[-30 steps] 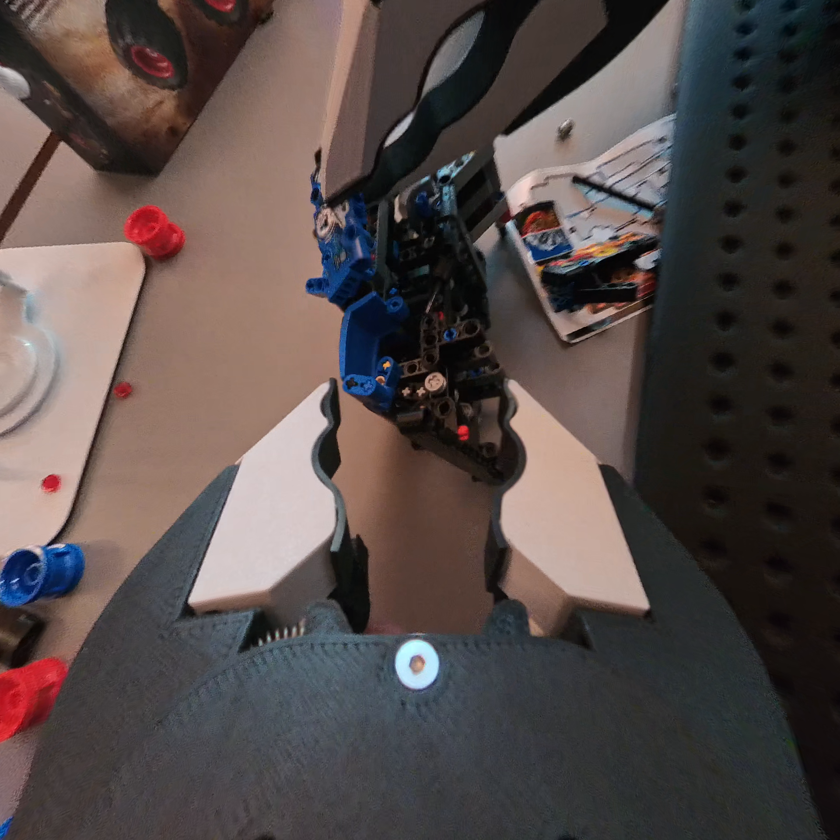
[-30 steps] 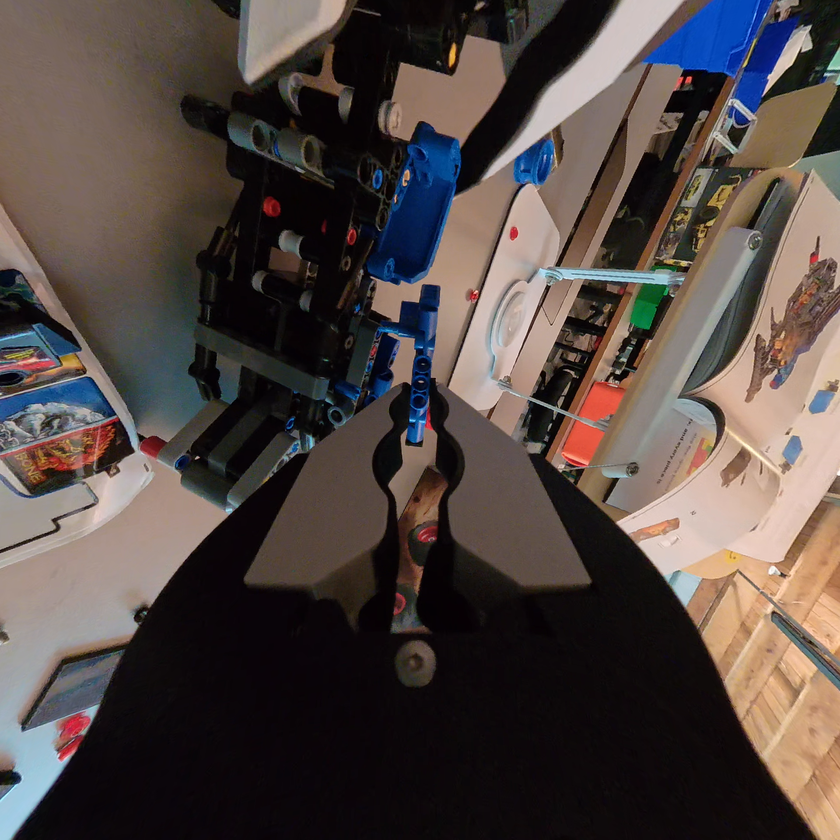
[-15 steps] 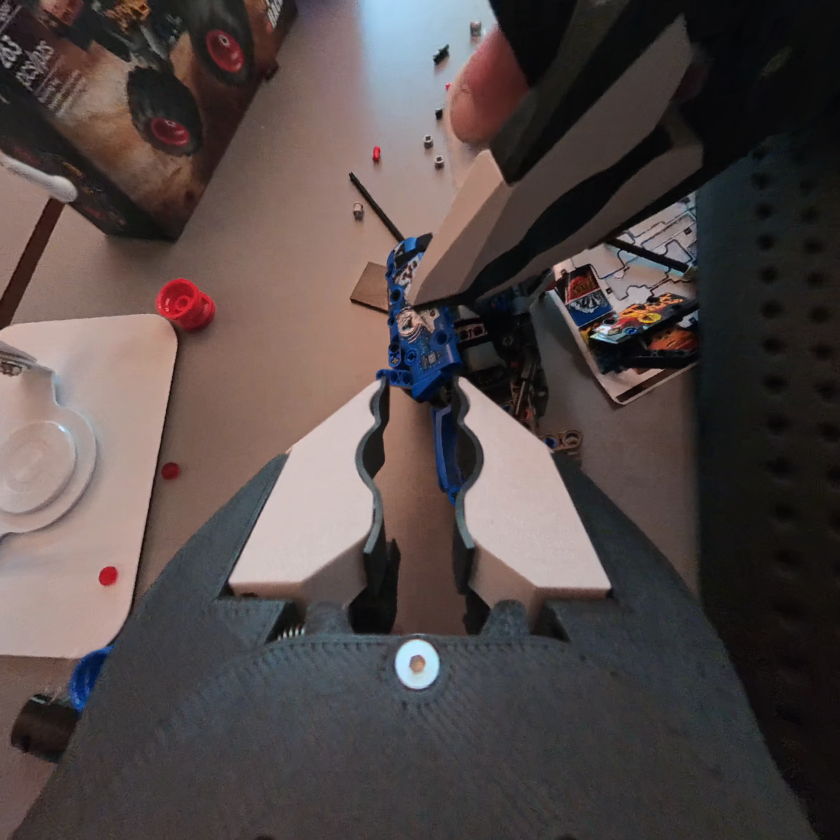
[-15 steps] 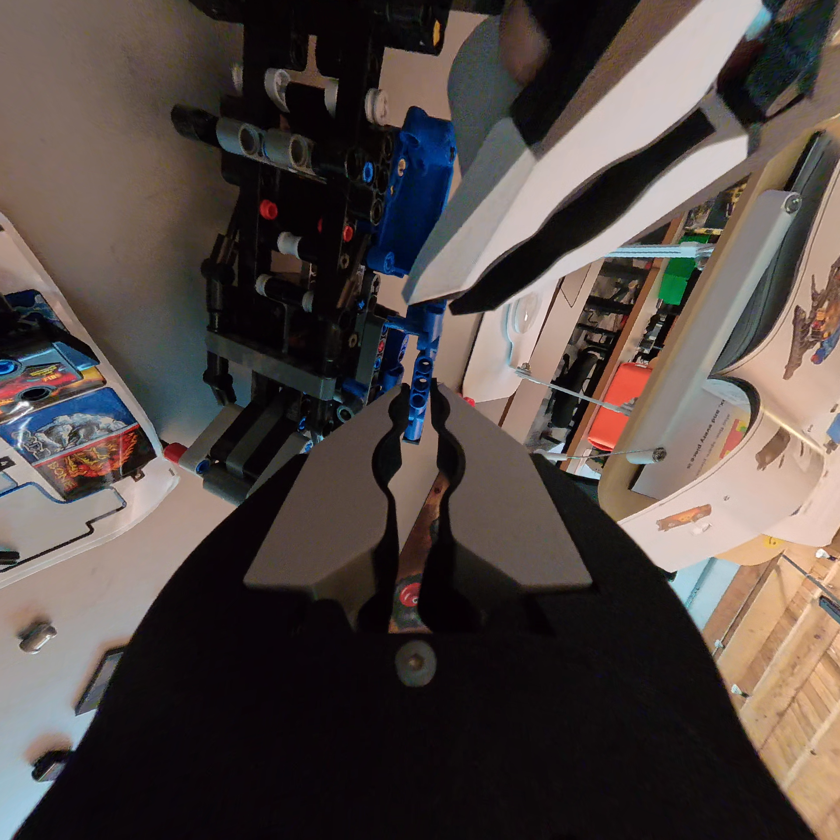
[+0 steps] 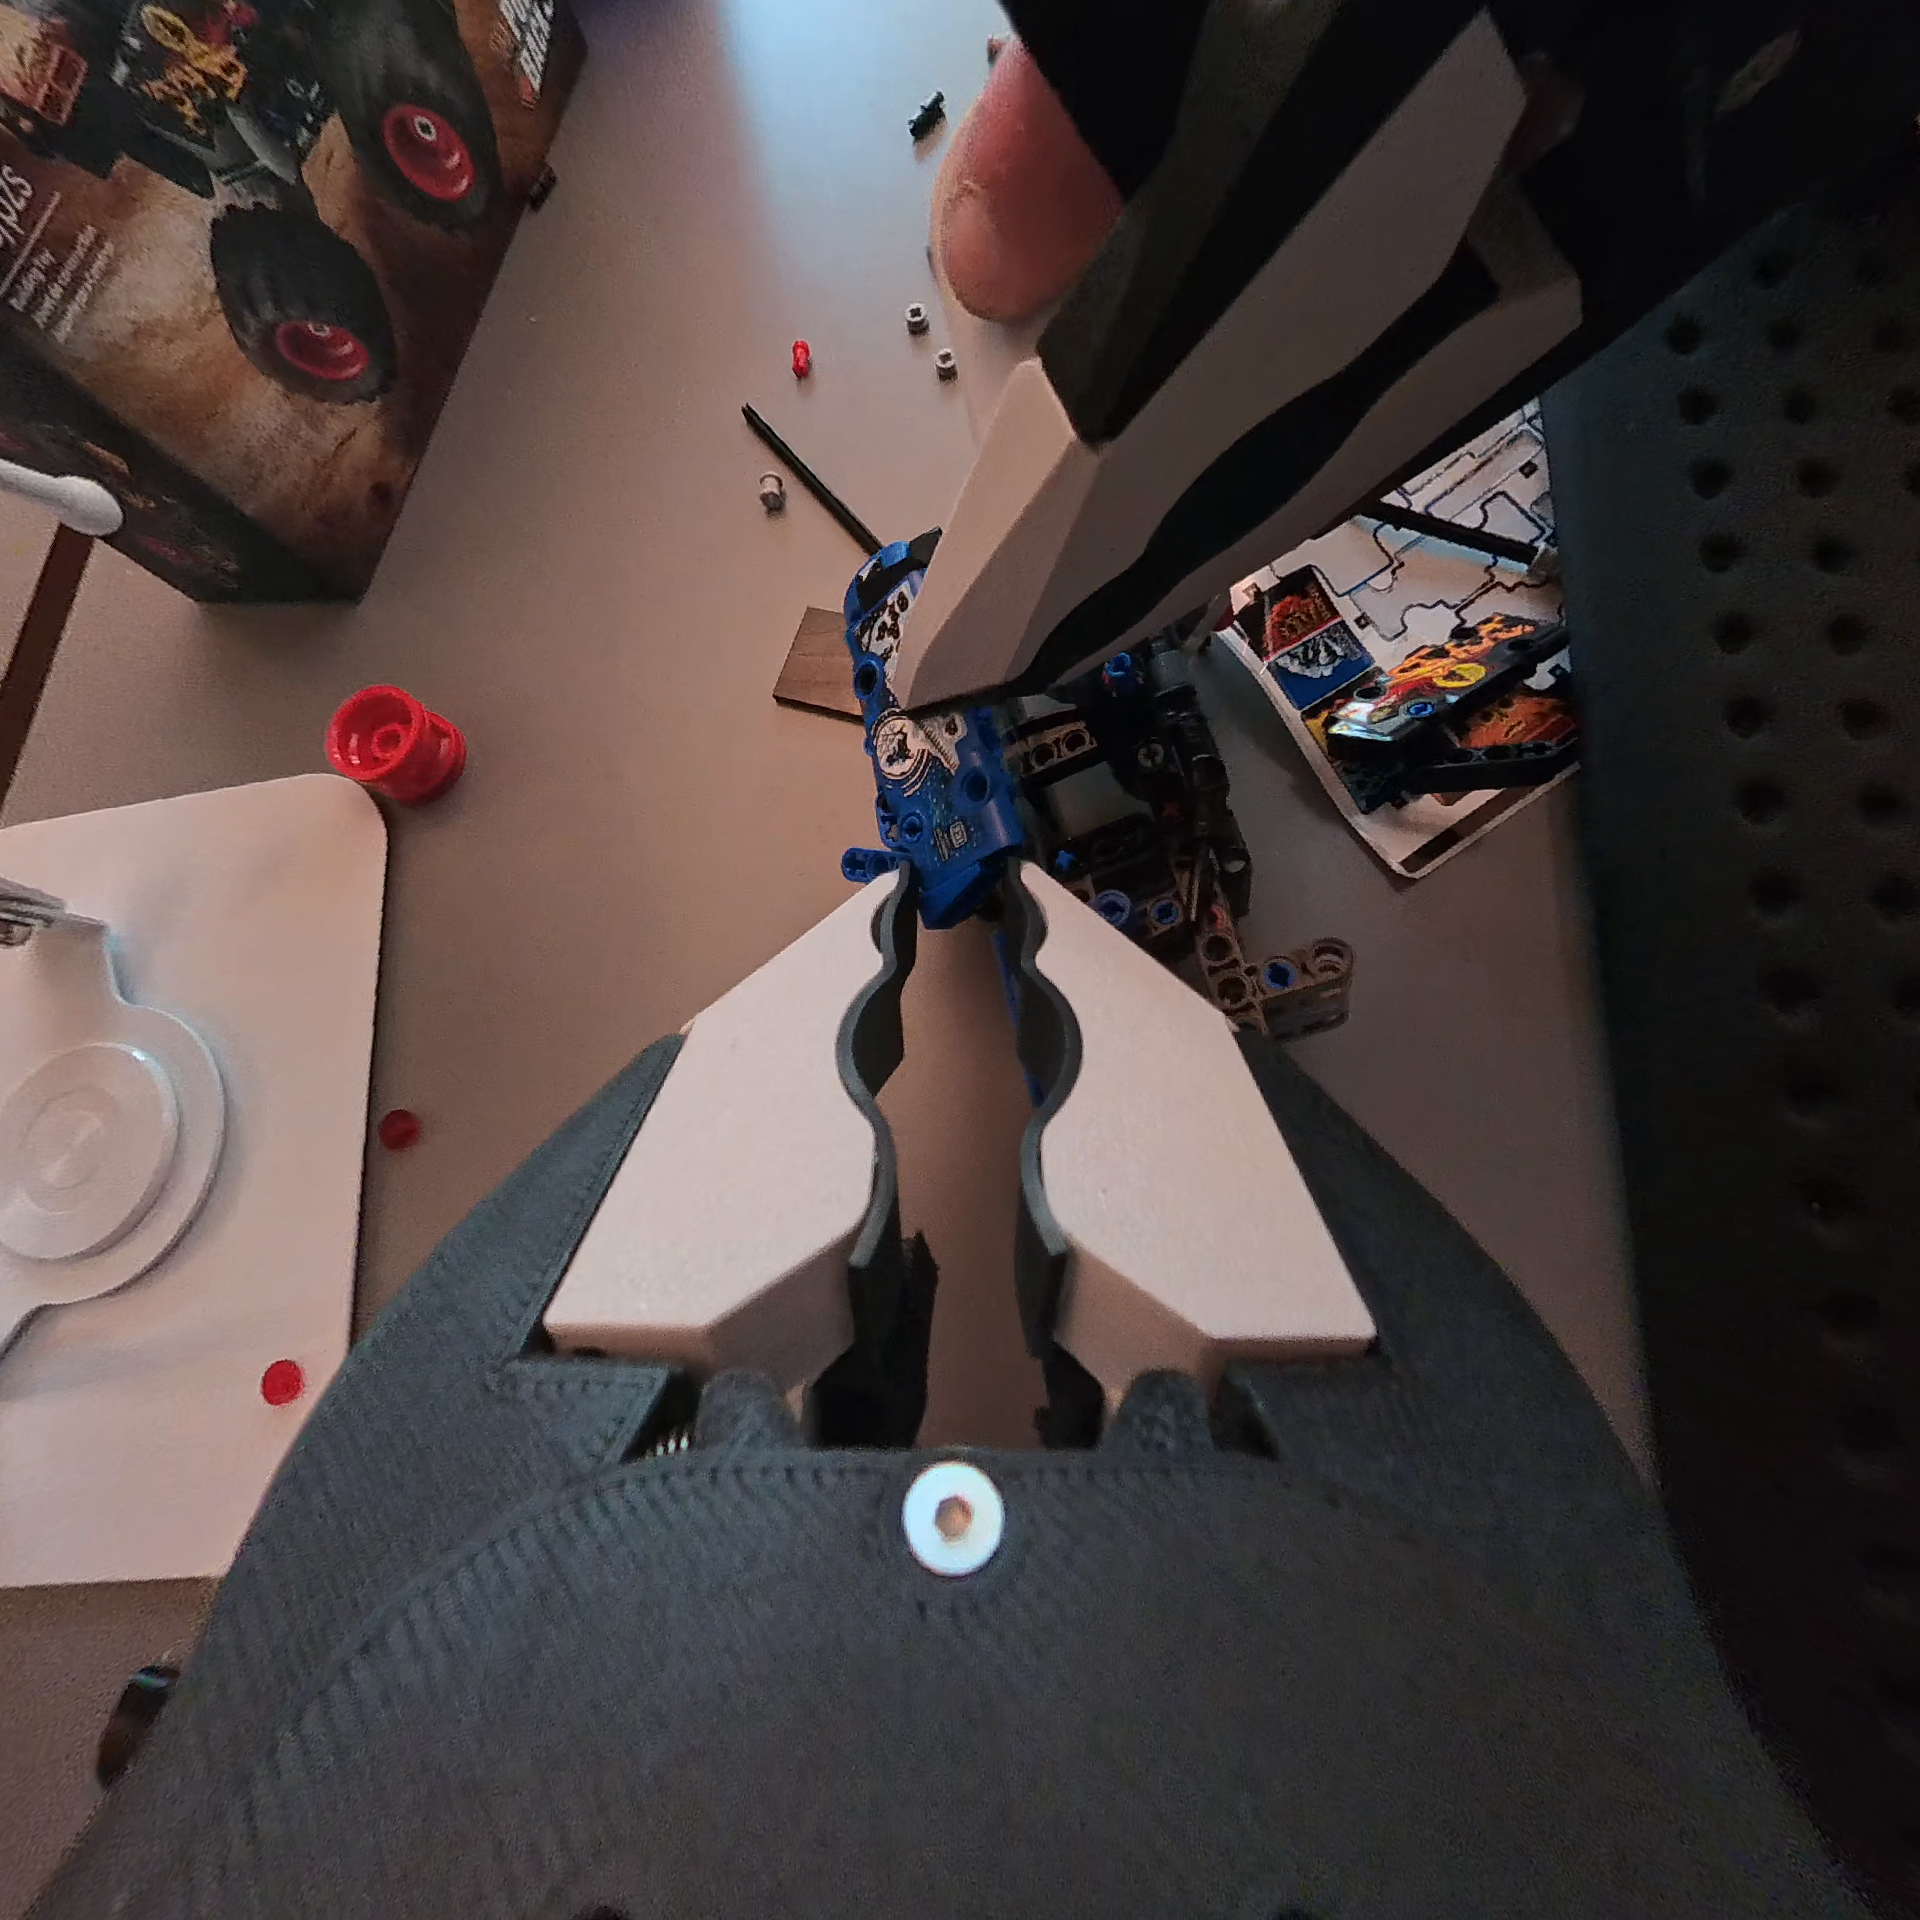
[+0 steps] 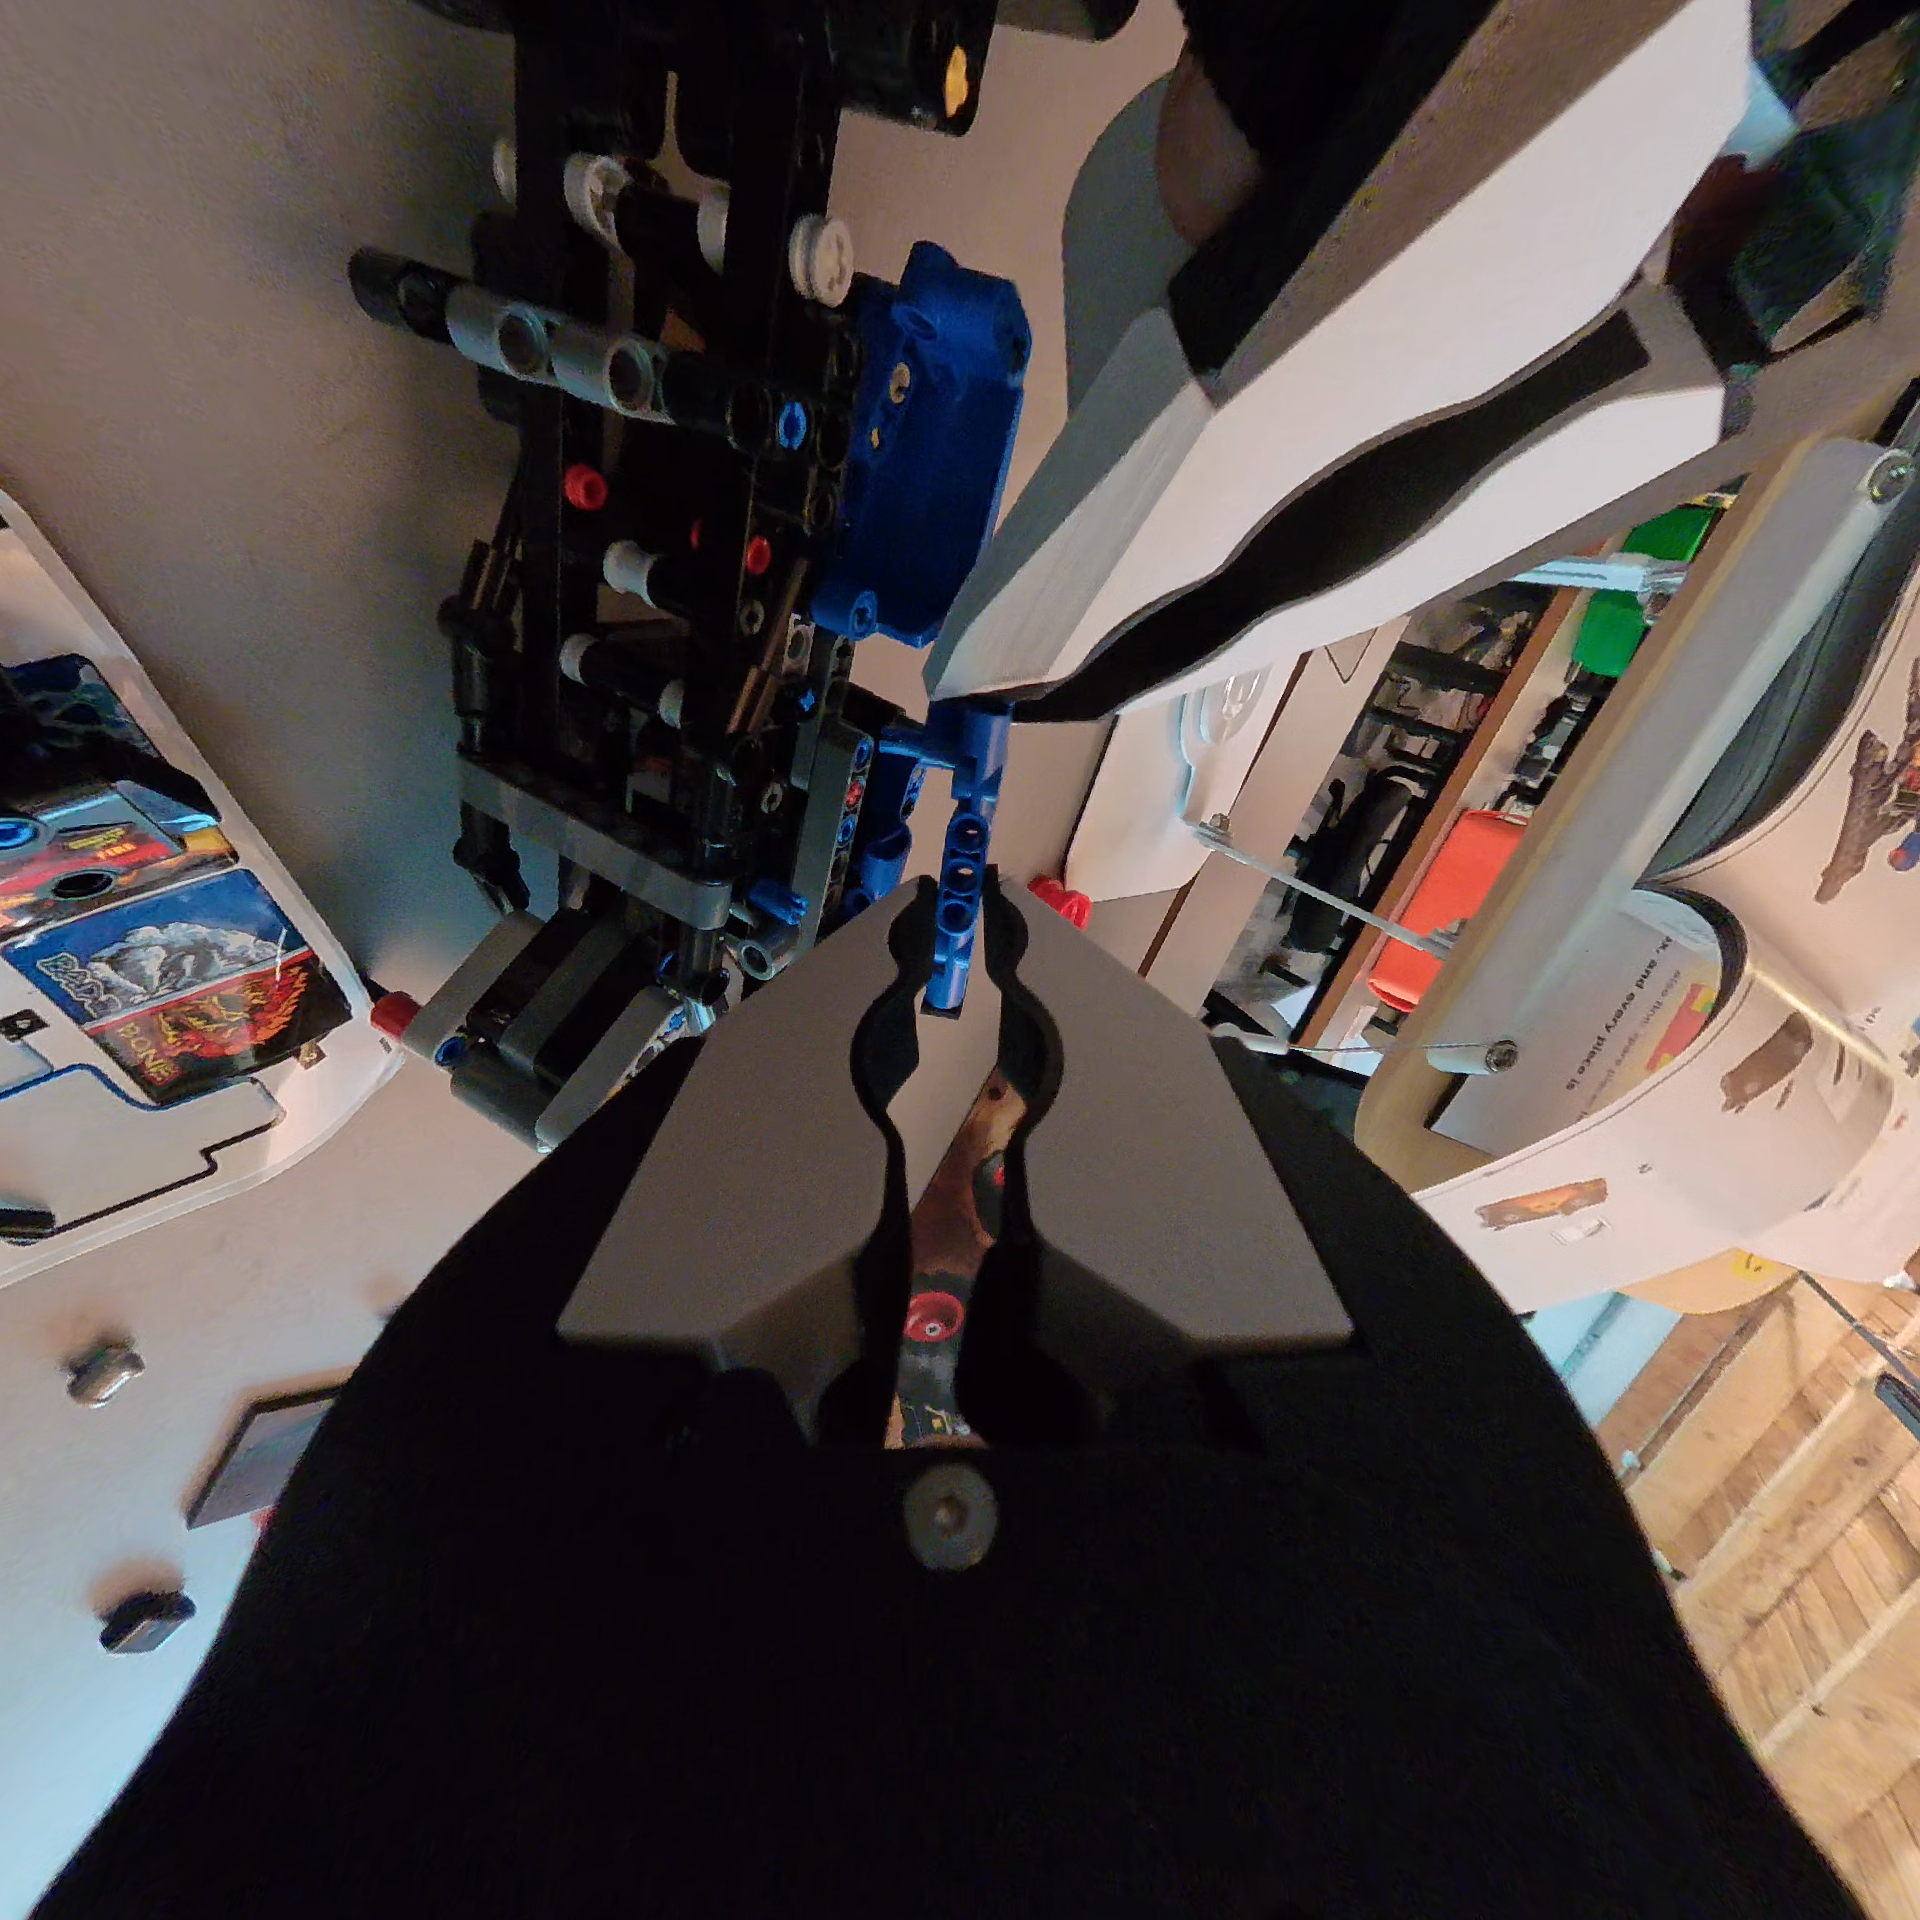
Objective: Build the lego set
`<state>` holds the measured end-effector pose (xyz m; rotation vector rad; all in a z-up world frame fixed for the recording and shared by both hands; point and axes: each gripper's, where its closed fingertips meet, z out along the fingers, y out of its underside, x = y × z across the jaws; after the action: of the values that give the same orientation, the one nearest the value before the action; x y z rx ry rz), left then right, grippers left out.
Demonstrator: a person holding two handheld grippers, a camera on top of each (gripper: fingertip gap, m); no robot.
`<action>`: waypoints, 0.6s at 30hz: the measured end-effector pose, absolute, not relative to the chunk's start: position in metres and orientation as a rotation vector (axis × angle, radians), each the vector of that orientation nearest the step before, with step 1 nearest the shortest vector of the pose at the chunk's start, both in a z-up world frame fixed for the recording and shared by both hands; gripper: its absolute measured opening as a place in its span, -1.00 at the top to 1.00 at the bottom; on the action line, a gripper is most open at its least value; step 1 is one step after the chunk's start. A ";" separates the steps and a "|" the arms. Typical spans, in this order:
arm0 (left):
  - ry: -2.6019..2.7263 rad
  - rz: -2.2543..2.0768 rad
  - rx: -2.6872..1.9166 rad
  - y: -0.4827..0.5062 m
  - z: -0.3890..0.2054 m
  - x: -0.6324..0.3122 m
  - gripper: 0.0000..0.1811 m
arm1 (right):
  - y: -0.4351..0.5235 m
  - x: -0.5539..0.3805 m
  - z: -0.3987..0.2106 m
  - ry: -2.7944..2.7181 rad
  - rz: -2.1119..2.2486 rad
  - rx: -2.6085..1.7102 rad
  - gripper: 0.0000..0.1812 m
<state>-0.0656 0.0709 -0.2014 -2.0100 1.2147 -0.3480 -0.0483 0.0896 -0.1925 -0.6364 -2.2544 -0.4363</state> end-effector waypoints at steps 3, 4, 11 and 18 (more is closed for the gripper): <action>1.247 -0.346 -2.000 0.067 -0.198 -0.066 0.84 | 0.085 -0.047 -0.192 -2.266 -0.406 -0.647 0.93; 1.263 -0.342 -1.999 0.066 -0.198 -0.066 0.84 | 0.083 -0.046 -0.193 -2.275 -0.388 -0.659 0.92; 1.326 -0.334 -2.005 0.065 -0.197 -0.064 0.85 | 0.073 -0.041 -0.192 -2.323 -0.188 -0.759 0.86; 1.340 -0.368 -2.002 0.066 -0.199 -0.064 0.84 | 0.075 -0.042 -0.191 -2.321 -0.121 -0.770 0.99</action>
<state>-0.0636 0.0661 -0.1992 -2.0016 1.3402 -0.3680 -0.0421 0.0746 -0.1911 -0.7704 -2.3208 -0.1213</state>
